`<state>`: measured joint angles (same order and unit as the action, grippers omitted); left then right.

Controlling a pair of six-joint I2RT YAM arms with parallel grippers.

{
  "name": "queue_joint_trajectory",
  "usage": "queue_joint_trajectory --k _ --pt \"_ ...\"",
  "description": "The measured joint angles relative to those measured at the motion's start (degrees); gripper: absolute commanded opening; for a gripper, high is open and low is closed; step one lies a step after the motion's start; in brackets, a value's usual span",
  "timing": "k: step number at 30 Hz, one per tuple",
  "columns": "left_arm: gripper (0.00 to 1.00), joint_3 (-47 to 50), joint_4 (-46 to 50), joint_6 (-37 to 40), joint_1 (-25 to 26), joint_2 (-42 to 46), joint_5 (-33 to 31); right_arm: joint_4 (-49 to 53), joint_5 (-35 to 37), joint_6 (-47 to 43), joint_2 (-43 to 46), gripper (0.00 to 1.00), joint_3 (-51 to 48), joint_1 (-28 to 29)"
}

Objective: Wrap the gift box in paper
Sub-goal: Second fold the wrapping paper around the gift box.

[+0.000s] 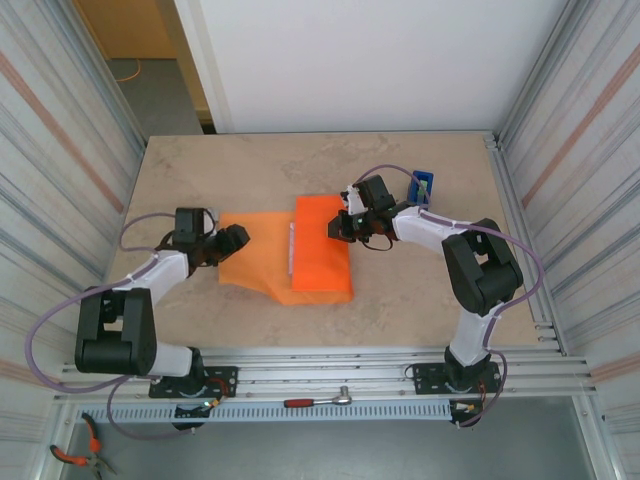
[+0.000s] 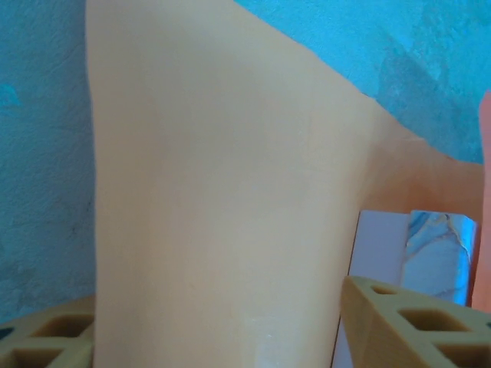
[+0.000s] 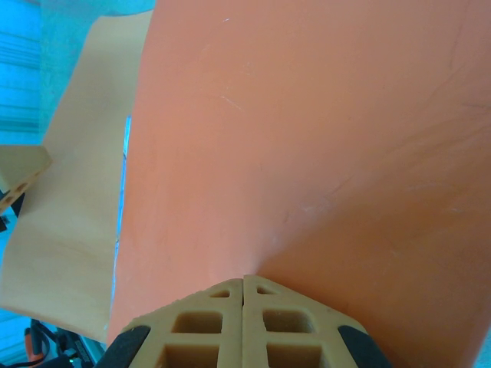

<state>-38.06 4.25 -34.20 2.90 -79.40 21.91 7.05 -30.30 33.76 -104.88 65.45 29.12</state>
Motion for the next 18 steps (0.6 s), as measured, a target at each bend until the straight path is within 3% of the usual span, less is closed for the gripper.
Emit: queue_joint_trajectory --k 9,18 --pt "0.54 0.7 1.9 -0.3 -1.1 3.5 4.2 -0.2 0.0 0.0 0.0 0.00 -0.1 0.0" --pt "0.46 4.1 6.2 -0.3 -2.4 9.9 4.6 -0.3 0.0 0.0 0.0 0.00 -0.2 0.0"
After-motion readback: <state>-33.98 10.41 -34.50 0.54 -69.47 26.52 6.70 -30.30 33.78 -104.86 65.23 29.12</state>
